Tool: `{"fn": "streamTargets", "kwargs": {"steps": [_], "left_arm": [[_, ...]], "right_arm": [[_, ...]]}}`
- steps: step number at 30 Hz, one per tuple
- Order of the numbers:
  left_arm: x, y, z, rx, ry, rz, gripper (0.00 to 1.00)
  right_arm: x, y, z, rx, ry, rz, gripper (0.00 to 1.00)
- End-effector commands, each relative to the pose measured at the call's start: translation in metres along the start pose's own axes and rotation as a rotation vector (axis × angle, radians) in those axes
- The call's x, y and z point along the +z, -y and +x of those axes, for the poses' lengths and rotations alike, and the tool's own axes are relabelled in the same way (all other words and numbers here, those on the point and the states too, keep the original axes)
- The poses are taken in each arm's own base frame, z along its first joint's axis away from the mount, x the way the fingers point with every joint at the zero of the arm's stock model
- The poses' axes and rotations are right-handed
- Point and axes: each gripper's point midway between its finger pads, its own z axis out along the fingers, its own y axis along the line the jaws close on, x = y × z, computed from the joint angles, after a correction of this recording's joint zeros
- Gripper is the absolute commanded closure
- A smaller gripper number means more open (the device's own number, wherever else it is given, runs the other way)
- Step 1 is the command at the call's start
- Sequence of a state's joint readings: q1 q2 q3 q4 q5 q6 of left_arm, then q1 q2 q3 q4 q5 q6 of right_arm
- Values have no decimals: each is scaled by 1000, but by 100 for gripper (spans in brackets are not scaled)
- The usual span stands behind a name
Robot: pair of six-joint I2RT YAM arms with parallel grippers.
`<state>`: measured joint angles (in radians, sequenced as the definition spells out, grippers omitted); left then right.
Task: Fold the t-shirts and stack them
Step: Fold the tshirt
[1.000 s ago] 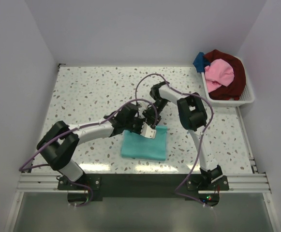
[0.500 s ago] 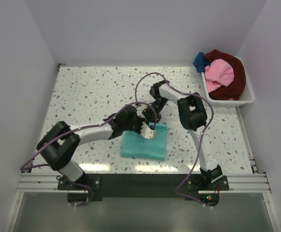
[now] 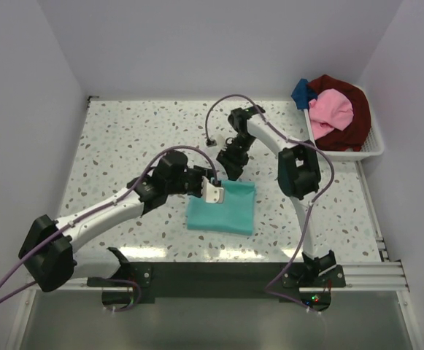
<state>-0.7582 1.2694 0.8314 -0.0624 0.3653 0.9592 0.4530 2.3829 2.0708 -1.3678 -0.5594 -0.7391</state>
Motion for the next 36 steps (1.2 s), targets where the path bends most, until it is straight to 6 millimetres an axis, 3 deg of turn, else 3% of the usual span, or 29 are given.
{"fn": "streamTargets", "kwargs": {"steps": [1,4,7,8,9,13,14,17,18,24,32,36], "left_arm": [[-13,24,8,-224,-14,117,53],[-19,28,25,-437,-39,160,52],[-19,18,44,-579,-54,194,51],[-20,11,44,-611,-51,203,50],[-19,10,63,-670,-80,214,50],[-8,0,88,-789,-92,268,46],[-6,6,94,-815,-108,302,46],[8,-4,111,-866,-125,340,41],[14,3,122,-902,-142,364,40],[29,3,142,-934,-172,369,39],[38,8,152,-971,-185,381,44],[39,8,150,-982,-176,395,59]], "right_arm": [[-56,-6,-21,-99,73,154,37],[-66,-3,-18,-101,66,195,36],[-78,2,-10,-67,69,191,35],[-82,-2,-8,-54,76,165,34],[-83,-3,-5,-46,80,146,32],[-86,-13,12,-6,75,77,26],[-77,-12,17,7,68,69,25],[-63,-5,25,37,67,92,25],[-61,-1,29,51,53,102,26],[-39,20,48,77,-8,147,30],[-41,5,53,82,-16,79,54],[-45,0,53,73,-18,70,72]]}}
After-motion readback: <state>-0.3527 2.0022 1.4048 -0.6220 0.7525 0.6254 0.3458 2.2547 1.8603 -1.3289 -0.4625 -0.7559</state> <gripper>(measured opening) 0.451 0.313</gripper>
